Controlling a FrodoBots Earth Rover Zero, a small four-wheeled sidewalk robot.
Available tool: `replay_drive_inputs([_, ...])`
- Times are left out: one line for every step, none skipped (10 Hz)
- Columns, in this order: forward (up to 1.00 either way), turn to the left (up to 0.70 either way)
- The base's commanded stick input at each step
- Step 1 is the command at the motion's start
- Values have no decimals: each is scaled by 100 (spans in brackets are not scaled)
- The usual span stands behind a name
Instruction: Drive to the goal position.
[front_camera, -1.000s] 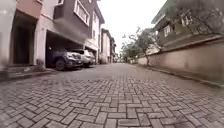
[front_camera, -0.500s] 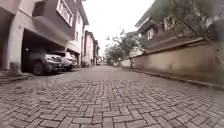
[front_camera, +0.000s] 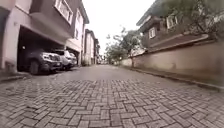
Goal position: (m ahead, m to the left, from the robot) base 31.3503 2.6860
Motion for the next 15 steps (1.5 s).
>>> replay_drive_inputs([70,0])
replay_drive_inputs([70,0])
replay_drive_inputs([70,0])
replay_drive_inputs([70,0])
replay_drive_inputs([70,0])
replay_drive_inputs([70,0])
replay_drive_inputs([70,0])
replay_drive_inputs([70,0])
replay_drive_inputs([70,0])
replay_drive_inputs([70,0])
replay_drive_inputs([70,0])
replay_drive_inputs([70,0])
replay_drive_inputs([70,0])
replay_drive_inputs([70,0])
replay_drive_inputs([70,0])
